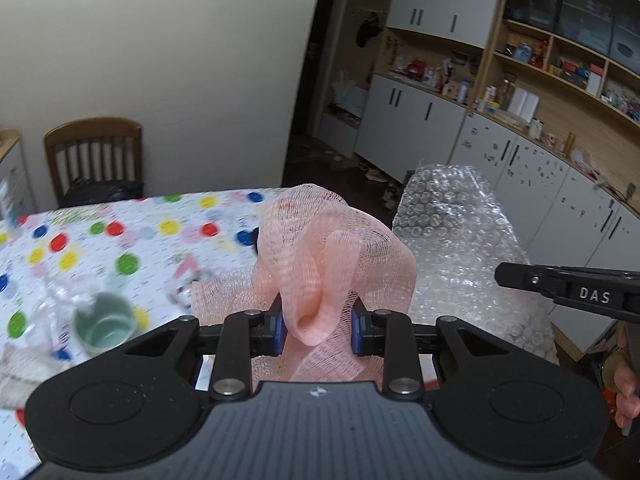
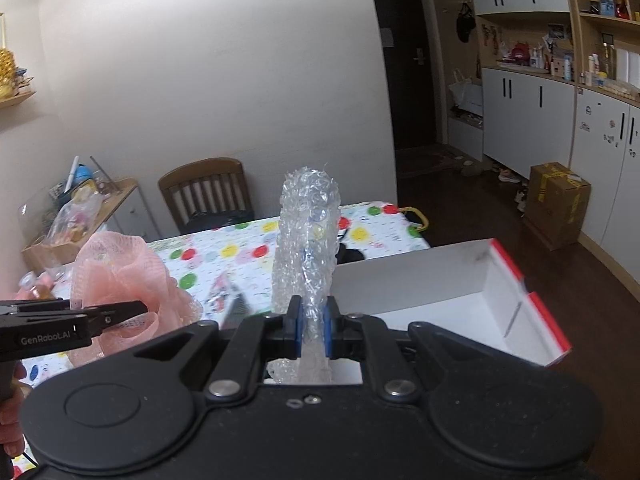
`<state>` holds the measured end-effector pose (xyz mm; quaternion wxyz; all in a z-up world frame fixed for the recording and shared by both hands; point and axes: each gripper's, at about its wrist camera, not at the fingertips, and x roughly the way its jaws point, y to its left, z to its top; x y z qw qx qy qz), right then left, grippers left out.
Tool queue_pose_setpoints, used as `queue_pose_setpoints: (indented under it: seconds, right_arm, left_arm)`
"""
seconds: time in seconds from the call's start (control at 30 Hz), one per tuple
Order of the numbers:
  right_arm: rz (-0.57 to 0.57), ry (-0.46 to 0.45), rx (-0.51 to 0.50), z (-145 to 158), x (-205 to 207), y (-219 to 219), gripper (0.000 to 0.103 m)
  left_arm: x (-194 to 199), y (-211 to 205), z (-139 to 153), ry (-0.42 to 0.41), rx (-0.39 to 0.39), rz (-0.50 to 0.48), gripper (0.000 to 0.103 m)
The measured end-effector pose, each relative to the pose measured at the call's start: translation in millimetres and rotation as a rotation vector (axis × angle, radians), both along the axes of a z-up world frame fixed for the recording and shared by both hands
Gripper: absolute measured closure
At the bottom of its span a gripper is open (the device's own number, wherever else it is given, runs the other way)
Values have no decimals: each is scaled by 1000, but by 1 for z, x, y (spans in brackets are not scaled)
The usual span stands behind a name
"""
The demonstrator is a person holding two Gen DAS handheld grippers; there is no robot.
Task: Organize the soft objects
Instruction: 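Carry the pink puff and bubble wrap over the open shoebox with both grippers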
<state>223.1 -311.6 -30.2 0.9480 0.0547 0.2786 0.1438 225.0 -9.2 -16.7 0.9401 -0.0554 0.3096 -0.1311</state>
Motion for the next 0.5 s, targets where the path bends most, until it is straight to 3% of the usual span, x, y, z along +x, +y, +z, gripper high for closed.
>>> queue_pose_setpoints:
  seconds: [0.5]
  right_arm:
    - [-4,16,-10,-12,45,-62,94]
  left_arm:
    - [53,-104,-6,11,16,-95,74]
